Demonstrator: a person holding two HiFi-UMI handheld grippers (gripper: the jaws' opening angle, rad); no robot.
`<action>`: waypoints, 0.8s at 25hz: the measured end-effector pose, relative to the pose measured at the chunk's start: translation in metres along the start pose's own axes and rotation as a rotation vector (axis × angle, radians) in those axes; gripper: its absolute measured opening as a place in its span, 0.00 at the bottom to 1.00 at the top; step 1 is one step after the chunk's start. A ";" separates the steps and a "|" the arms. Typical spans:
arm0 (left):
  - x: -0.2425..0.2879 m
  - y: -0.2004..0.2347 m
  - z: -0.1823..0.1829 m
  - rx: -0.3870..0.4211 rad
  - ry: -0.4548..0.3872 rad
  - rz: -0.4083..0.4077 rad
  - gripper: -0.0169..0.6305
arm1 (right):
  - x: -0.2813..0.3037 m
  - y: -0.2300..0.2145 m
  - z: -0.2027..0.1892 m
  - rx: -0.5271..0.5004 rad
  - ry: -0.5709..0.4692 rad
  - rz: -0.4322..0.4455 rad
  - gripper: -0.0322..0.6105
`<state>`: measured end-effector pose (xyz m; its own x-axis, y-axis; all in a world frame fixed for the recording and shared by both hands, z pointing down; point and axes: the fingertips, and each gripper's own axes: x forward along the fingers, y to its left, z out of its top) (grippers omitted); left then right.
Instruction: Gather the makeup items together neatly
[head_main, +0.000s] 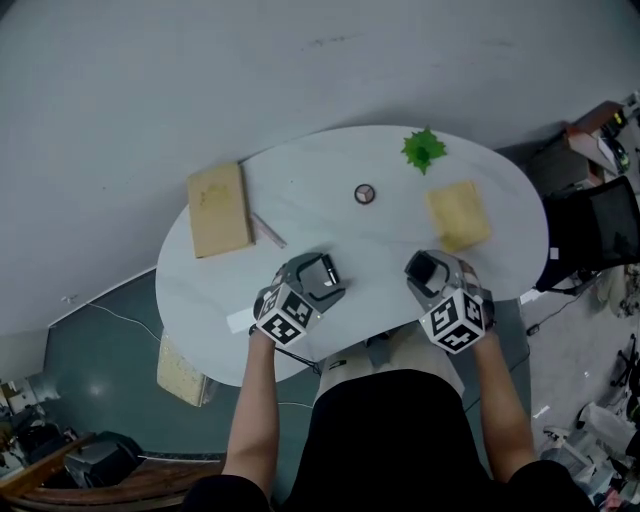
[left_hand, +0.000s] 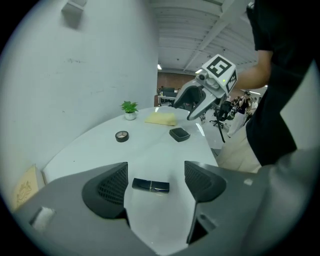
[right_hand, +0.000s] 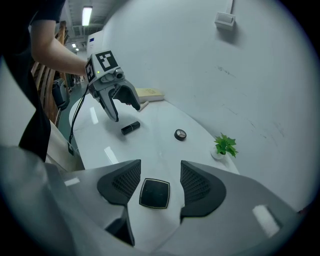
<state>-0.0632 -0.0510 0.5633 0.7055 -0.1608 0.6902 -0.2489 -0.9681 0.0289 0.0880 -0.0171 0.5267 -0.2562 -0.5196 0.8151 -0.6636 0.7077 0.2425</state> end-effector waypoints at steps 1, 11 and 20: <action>-0.003 -0.002 0.002 -0.004 -0.011 0.005 0.56 | 0.002 0.001 -0.002 0.009 0.001 0.008 0.42; -0.033 -0.018 0.021 -0.086 -0.117 0.062 0.55 | 0.028 0.005 -0.033 0.088 0.059 0.076 0.51; -0.032 -0.029 0.019 -0.117 -0.127 0.057 0.54 | 0.055 0.009 -0.068 0.135 0.145 0.116 0.53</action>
<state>-0.0662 -0.0217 0.5266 0.7642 -0.2444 0.5968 -0.3607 -0.9291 0.0814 0.1161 -0.0062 0.6093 -0.2386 -0.3574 0.9029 -0.7260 0.6832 0.0786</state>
